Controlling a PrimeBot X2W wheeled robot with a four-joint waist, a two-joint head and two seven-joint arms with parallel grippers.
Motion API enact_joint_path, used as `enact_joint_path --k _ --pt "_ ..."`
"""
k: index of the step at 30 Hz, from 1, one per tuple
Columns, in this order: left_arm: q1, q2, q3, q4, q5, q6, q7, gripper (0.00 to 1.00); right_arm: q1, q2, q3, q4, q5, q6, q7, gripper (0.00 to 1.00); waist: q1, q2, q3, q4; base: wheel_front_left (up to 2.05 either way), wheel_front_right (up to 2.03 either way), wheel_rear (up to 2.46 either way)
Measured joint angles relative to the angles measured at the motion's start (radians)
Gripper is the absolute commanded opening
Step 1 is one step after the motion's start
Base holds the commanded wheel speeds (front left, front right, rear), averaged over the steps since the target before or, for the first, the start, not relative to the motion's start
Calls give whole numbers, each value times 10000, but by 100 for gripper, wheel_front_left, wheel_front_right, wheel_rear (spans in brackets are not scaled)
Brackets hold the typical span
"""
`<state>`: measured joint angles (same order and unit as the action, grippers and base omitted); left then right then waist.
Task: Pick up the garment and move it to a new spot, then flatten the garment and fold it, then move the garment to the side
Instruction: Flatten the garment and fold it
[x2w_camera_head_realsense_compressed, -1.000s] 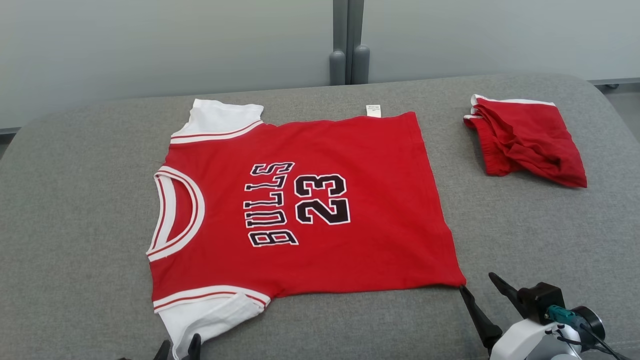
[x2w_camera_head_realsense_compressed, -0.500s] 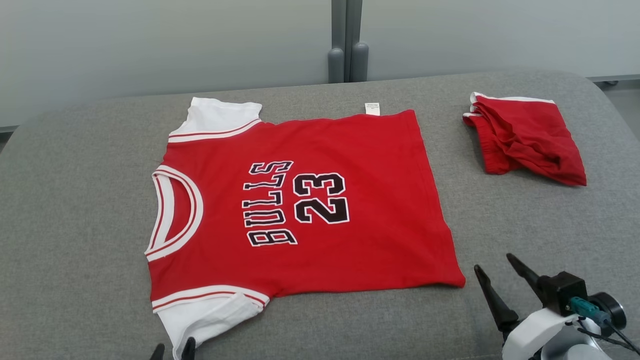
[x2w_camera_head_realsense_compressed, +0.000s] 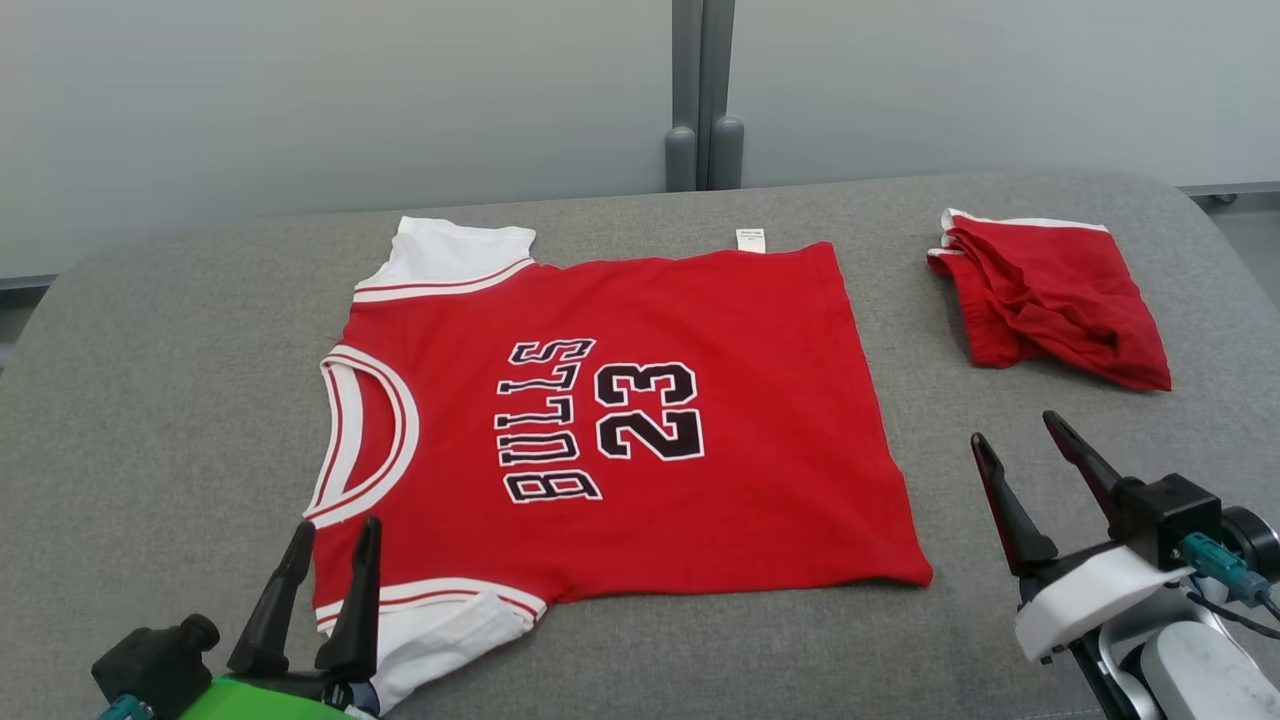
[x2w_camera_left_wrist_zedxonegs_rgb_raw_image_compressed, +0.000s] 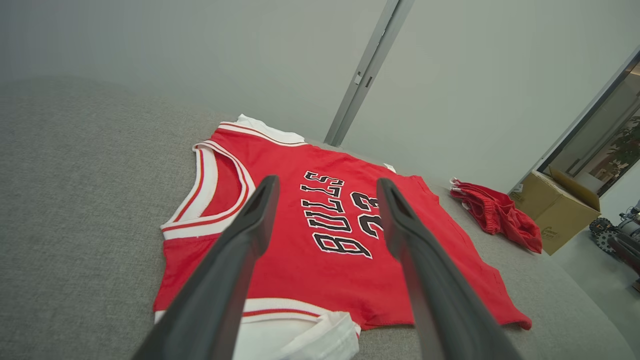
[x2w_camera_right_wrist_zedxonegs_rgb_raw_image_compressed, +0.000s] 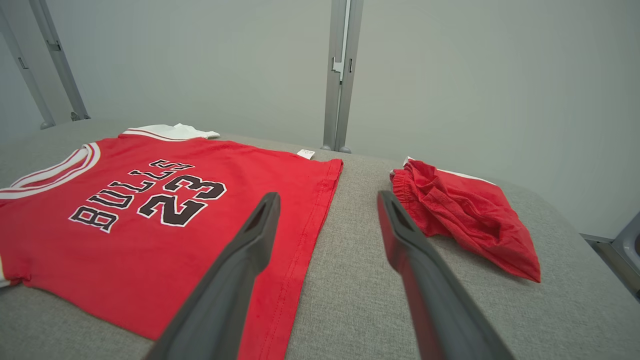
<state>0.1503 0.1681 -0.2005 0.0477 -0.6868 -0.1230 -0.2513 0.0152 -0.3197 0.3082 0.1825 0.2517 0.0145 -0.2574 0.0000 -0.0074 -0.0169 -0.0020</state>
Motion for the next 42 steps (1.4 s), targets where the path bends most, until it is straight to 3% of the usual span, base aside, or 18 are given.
enact_joint_path --k 5,15,25,42 --pt "-326 -320 182 -267 157 42 -4 100 -360 224 -130 -272 -10 -67 0 100 0 0 -114 -29 0 0 0" --pt "-511 -481 389 -232 1168 968 -4 100 -502 863 -313 -420 17 -268 0 100 0 0 -195 -161 0 0 0" --pt "-459 -500 389 257 2011 1674 -4 100 -412 1505 -458 -380 42 -706 0 100 0 0 -286 -285 0 0 0" --pt "-217 -663 408 487 2015 1776 -4 100 -138 1657 -646 -148 44 -773 0 100 0 0 -434 -353 0 0 0"
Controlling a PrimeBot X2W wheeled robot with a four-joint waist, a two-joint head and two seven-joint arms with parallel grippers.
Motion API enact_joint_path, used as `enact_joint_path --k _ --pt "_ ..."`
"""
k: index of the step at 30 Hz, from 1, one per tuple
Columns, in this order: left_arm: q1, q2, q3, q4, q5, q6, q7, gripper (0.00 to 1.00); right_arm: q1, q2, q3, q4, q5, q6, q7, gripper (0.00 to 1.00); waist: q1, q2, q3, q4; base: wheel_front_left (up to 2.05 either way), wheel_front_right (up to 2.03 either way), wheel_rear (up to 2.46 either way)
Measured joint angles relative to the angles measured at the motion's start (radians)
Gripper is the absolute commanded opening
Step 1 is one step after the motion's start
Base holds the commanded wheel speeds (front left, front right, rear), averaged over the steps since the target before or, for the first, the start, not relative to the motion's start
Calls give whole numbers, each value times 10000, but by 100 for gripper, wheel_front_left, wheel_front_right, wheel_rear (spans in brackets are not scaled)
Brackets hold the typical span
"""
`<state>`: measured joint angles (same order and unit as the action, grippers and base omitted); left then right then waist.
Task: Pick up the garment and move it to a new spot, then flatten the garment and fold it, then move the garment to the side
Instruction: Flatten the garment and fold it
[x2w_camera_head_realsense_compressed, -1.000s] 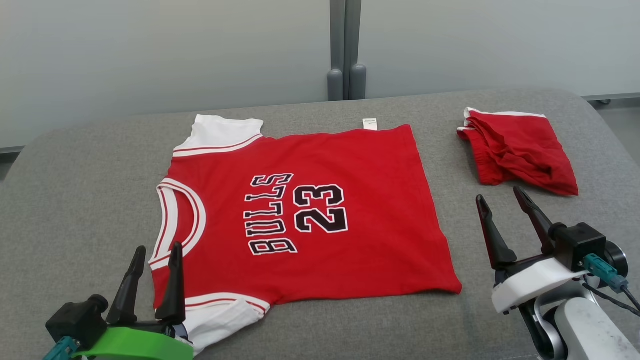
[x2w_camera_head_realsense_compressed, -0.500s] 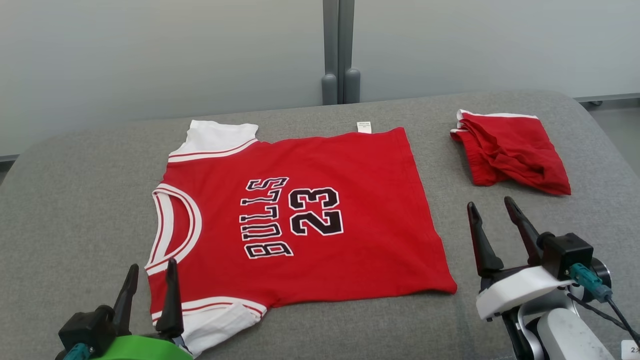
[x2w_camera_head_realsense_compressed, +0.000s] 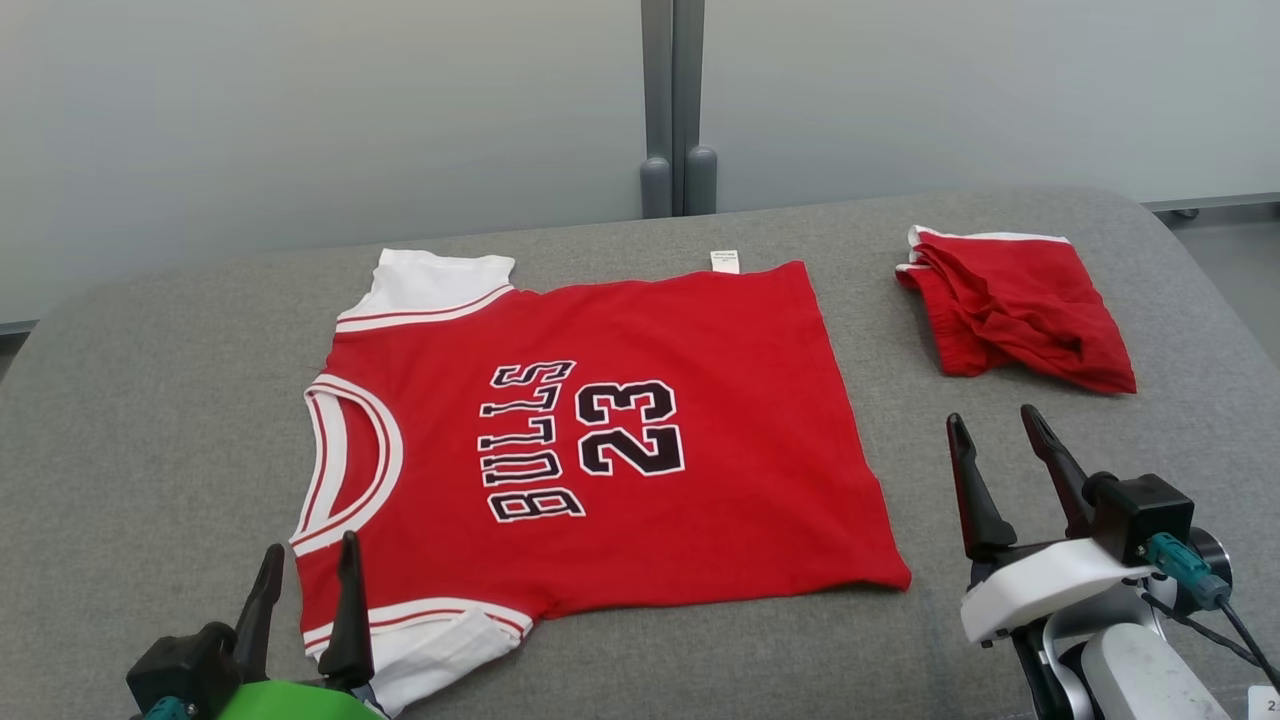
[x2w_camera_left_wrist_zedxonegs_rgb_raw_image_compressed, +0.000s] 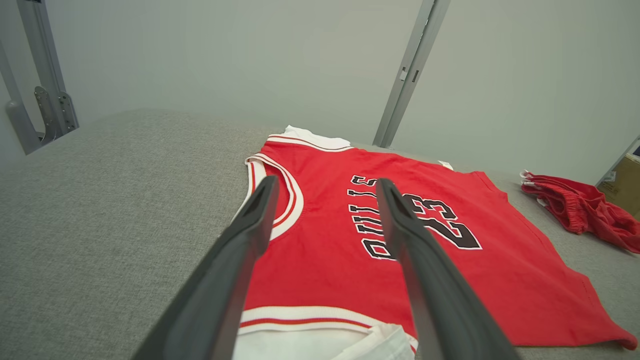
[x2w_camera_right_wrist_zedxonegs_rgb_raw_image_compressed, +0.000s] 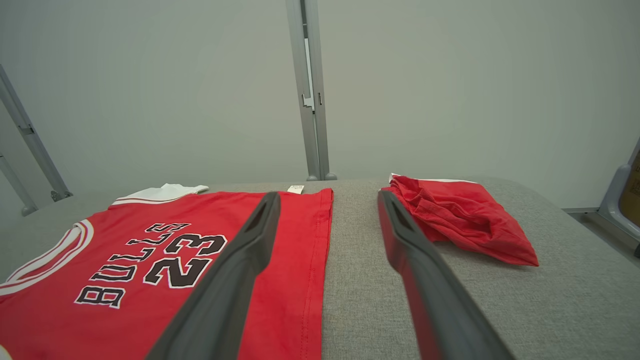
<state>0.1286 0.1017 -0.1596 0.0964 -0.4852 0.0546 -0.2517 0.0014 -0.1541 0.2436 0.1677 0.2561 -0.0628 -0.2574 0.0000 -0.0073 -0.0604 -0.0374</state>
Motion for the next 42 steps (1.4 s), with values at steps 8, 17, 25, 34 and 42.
enact_joint_path --k 8,17,25,34,42 --pt "180 -219 171 360 -416 0 0 100 49 27 -56 125 0 10 0 100 0 0 -44 68 0 0 0" --pt "395 -359 364 918 -1576 0 470 100 96 169 -58 307 0 128 0 100 0 0 -10 215 0 0 0" --pt "622 -451 303 1290 -1996 0 1018 100 105 213 -67 324 0 226 0 100 0 0 94 299 0 0 0" --pt "623 -430 -190 1666 -1822 -94 1499 100 107 201 -71 481 -8 360 0 100 0 0 230 328 0 0 0" --pt "687 -215 -389 1904 -1620 -192 1732 70 107 176 -105 598 -19 443 0 100 0 0 377 322 0 0 0"
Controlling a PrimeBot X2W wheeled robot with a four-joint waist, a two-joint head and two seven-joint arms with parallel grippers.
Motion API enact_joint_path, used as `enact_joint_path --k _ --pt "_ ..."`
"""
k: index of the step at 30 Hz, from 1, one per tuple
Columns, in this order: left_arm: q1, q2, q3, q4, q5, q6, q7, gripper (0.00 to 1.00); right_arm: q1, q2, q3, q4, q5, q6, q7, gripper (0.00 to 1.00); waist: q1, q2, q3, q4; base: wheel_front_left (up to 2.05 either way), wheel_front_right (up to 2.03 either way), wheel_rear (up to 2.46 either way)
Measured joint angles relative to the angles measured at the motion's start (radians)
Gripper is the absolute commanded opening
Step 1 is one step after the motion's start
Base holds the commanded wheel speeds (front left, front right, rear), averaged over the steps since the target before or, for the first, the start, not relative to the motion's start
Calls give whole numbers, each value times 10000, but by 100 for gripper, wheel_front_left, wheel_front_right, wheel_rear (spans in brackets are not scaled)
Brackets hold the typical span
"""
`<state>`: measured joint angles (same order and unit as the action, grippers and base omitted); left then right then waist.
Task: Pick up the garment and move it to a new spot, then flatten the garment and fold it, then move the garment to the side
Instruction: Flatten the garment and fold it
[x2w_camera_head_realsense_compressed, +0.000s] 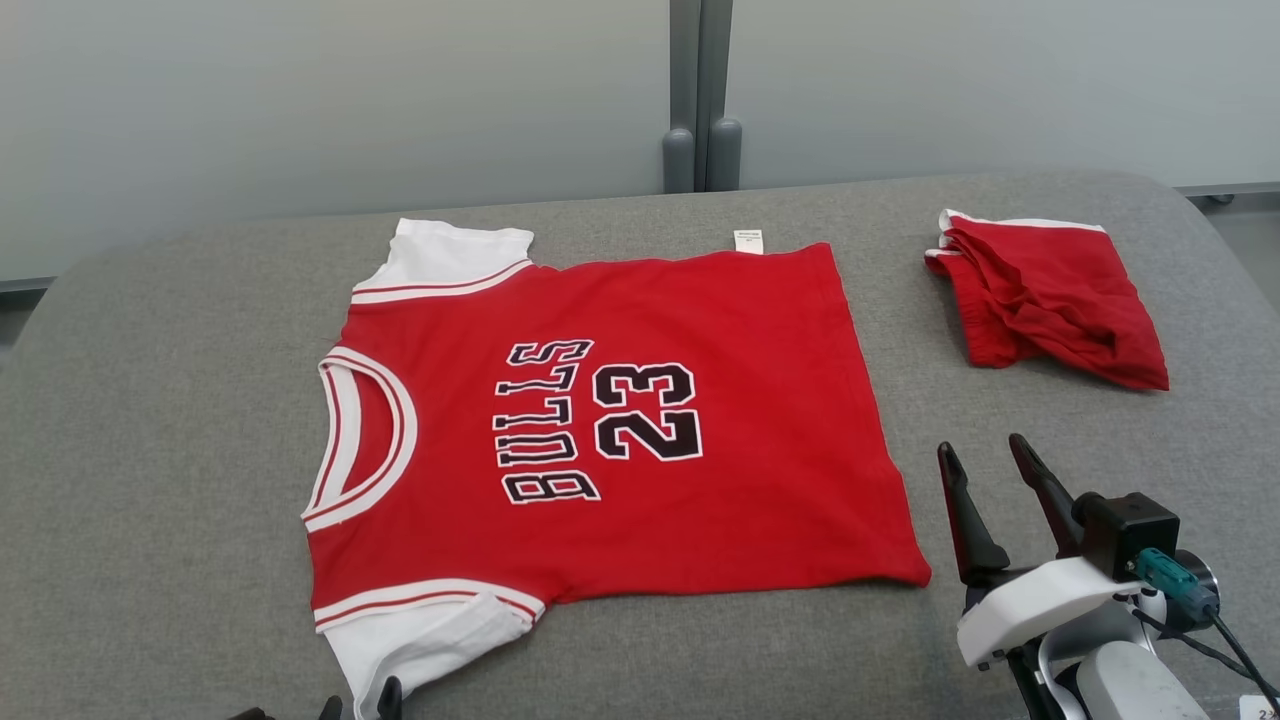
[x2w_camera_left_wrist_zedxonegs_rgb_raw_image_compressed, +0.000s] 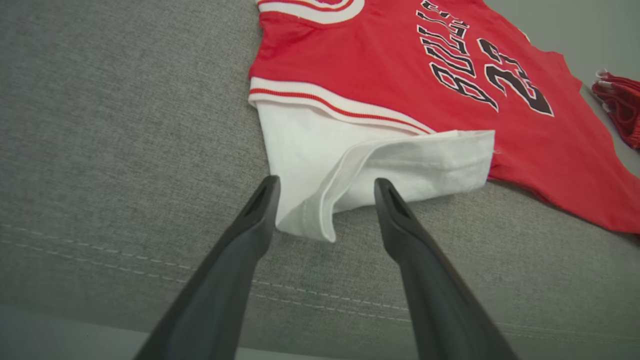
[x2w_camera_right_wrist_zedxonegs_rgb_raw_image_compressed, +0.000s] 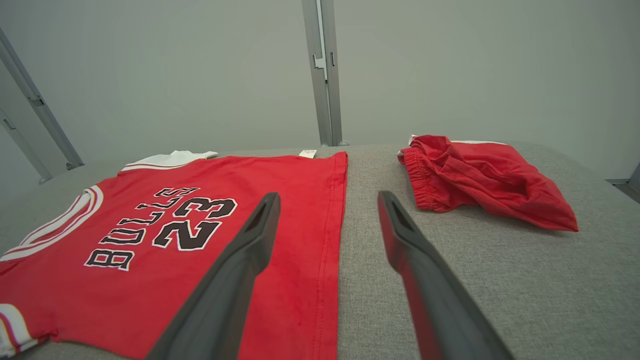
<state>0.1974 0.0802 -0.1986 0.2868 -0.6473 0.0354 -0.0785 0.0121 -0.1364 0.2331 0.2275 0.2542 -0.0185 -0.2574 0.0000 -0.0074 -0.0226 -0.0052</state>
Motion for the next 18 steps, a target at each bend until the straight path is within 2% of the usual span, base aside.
enact_joint_path --k 1,2,4,5,7,8,9,12,18 --pt "0 6 29 -2 38 0 -65 51 0 0 -13 6 0 0 0 100 0 0 18 0 0 0 0" --pt "0 15 40 0 40 0 -75 40 0 -2 -21 17 -2 4 0 100 0 0 36 0 0 0 0" --pt "0 15 31 31 40 0 -73 29 0 -2 -35 52 -12 8 0 100 0 0 70 2 0 0 0" --pt "-1 15 25 59 40 0 -73 28 0 -2 -40 61 -13 8 0 100 0 0 86 3 0 0 0" --pt "-2 13 17 136 40 0 -69 20 -1 -2 -58 77 -13 15 0 100 0 0 115 4 0 0 0" --pt "-4 13 12 184 40 -2 -69 3 -1 -4 -67 96 -13 31 0 100 0 0 130 5 0 0 0" --pt "-8 15 2 224 40 -4 -59 0 -2 -4 -73 125 -13 38 0 100 0 0 143 6 0 0 0" --pt "-42 15 -27 253 88 -13 -61 0 -2 -23 -31 318 -19 117 0 100 0 0 182 7 0 0 0" --pt "-179 15 31 257 167 -58 -343 0 17 -431 602 1212 -456 518 67 100 0 0 263 13 0 0 0"
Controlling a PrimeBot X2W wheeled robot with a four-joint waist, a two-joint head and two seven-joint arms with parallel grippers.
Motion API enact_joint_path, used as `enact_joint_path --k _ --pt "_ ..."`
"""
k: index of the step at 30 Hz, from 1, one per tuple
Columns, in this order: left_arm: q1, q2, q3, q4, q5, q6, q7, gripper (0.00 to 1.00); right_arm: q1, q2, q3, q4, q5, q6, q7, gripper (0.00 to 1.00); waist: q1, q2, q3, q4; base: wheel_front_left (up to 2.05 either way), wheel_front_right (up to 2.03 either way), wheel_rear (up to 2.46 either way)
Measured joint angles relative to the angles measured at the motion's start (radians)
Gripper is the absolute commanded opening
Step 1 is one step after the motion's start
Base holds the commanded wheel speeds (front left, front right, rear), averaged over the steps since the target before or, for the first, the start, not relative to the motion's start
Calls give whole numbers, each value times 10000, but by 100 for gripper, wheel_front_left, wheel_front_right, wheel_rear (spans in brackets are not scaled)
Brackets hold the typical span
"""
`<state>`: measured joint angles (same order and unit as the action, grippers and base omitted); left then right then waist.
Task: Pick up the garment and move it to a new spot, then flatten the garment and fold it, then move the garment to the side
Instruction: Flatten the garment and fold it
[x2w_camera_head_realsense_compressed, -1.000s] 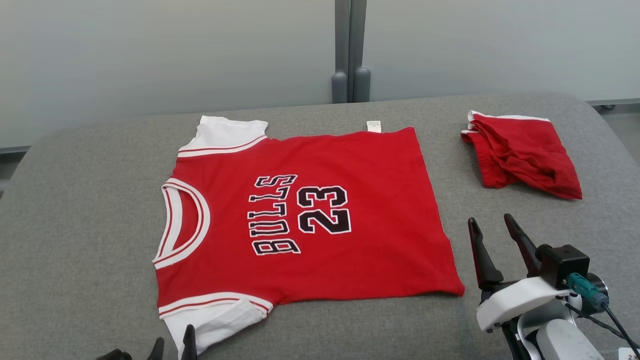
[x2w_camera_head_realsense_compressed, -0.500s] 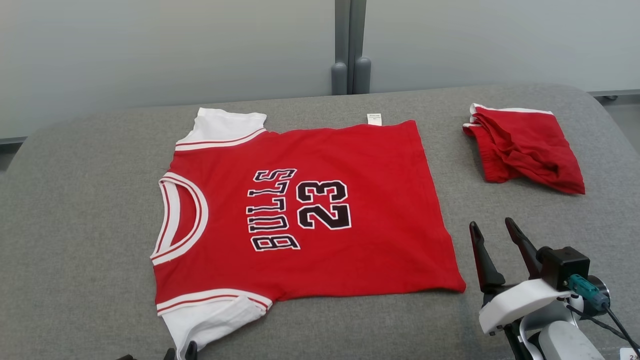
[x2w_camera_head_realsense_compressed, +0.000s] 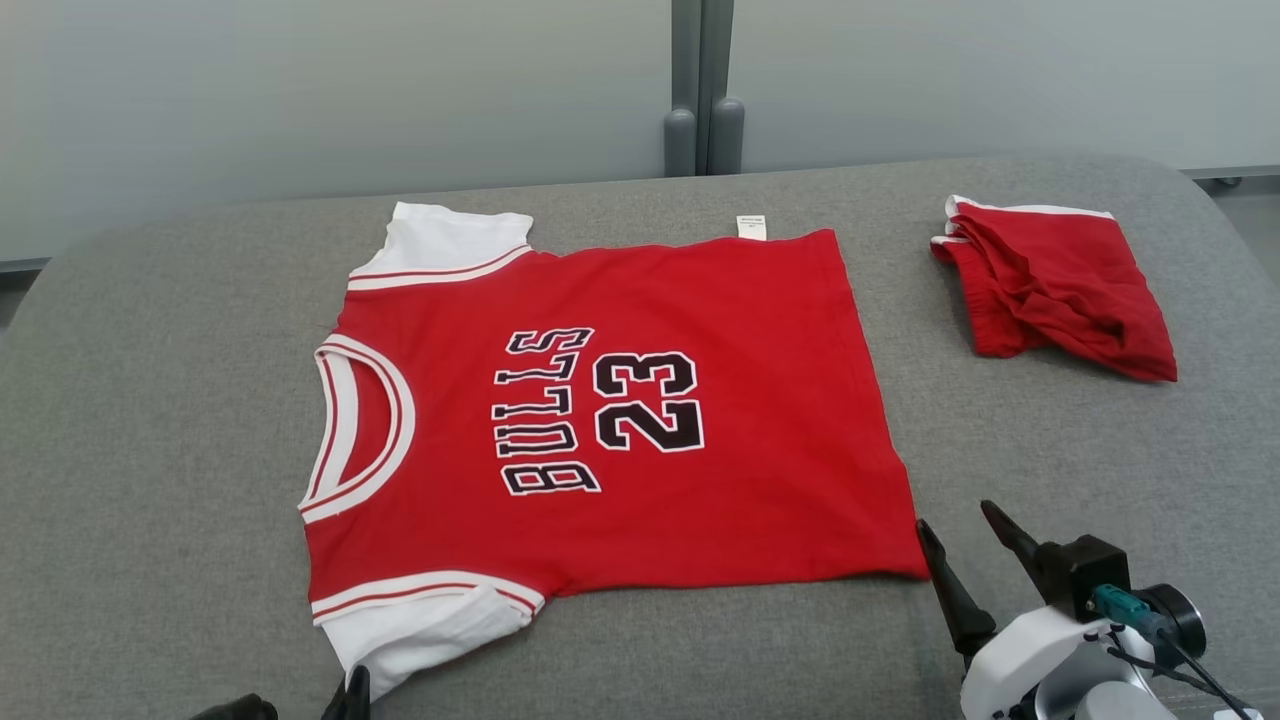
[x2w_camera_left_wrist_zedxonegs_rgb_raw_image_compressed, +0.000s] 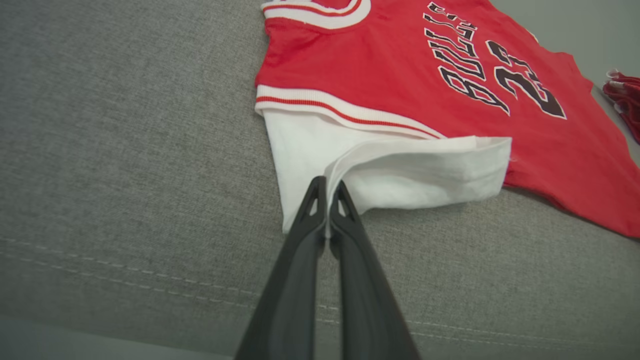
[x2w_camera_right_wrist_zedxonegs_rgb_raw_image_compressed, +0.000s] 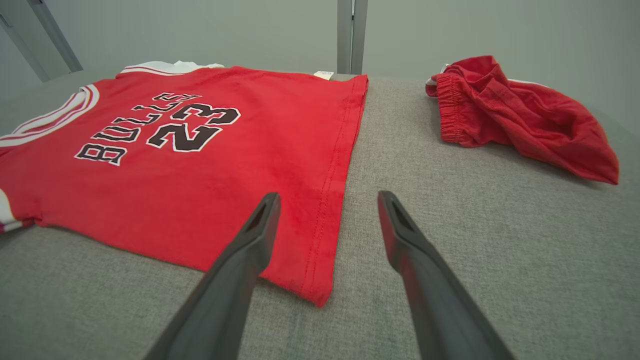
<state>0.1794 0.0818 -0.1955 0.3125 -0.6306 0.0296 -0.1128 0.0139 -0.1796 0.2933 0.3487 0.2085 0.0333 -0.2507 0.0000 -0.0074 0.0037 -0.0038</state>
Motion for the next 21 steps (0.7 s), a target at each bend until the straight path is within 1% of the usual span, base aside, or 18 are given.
enact_joint_path --k 1,4,7,9,11,12,14,17,21 --pt "-54 8 17 -25 42 0 -52 0 12 -65 123 130 -109 92 23 100 0 0 18 6 0 0 0" --pt "-288 12 23 -151 153 0 -171 0 113 -198 318 424 -353 192 25 100 0 0 96 62 0 0 0" --pt "-451 13 31 -299 180 0 -291 0 133 -328 558 717 -600 196 71 100 0 0 176 158 0 0 0" --pt "-511 12 35 -320 180 0 -305 0 117 -589 851 918 -1106 199 140 100 0 0 242 218 0 0 0" --pt "-540 12 36 -360 180 -2 -378 0 9 -911 1202 1129 -1716 284 159 100 0 0 316 266 0 0 0" --pt "-555 12 33 -368 180 -2 -378 0 -92 -995 1298 1212 -1839 284 188 100 0 0 356 285 0 0 0" --pt "-590 8 4 -405 188 -44 -422 0 -500 -1034 1390 1427 -2069 286 226 100 0 0 468 346 0 0 0" --pt "-681 6 -25 -453 205 -65 -437 0 -848 -995 1421 1592 -2098 299 228 100 0 0 569 417 0 0 0" --pt "-816 0 -61 -562 209 -90 -466 0 -994 -957 1446 1967 -2096 374 322 100 0 0 693 529 0 0 0"
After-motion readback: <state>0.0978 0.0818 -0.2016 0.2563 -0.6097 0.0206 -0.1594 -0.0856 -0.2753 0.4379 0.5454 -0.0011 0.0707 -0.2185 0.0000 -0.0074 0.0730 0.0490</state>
